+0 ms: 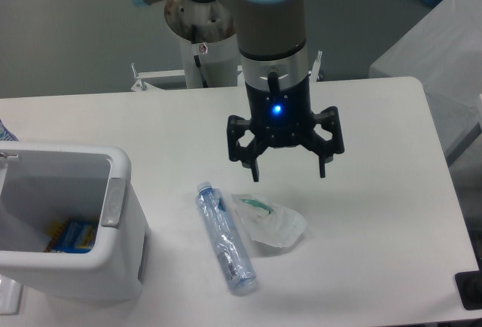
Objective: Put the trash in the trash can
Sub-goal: 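Move the open gripper over the clear plastic water bottle and lower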
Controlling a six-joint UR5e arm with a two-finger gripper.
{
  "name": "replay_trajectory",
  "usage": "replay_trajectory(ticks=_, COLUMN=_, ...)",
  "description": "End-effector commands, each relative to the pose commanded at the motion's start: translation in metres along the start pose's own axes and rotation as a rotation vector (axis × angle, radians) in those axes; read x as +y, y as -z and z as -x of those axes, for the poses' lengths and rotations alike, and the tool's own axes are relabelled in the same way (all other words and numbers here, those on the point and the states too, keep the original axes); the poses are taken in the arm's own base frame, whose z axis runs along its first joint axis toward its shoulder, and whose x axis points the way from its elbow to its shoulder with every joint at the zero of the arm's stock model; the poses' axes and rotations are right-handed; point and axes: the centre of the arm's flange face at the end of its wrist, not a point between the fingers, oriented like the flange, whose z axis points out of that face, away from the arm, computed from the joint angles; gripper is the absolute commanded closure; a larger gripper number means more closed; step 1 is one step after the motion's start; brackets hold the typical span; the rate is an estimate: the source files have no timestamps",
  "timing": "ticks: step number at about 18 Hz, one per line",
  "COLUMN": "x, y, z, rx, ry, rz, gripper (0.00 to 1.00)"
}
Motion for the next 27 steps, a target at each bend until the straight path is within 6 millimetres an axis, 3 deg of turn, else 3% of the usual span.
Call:
replay_trajectory(ticks=8, x=0.003, y=-0.019, z=0.018, rx=-0.016, ry=0.025, rz=0.033, gripper=0.00)
replay_trajectory(ticks=11, x=0.007, y=-0.038, z=0.032, rx=-0.012, ry=0.046, rz=0.056, gripper=0.00)
replay_trajectory(ticks=17, x=0.023, y=-0.080, z=0.020, rx=-0.024, ry=0.056, rz=-0.006, gripper=0.00)
replay_trajectory(ticks=21, x=0.037, y=-0.106, z=0.007, rx=-0.003, ry=0.074, rz=0.044, gripper=0.00)
replay_trajectory(ticks=24, x=0.038, y=-0.122, z=0.002, rx=0.017, ry=0.085, rz=0.061, gripper=0.00)
replay_trajectory(ticks=27, x=0.034, y=-0.149, z=-0.004, rx=0.037, ry=0.136, rz=0.066, gripper=0.00)
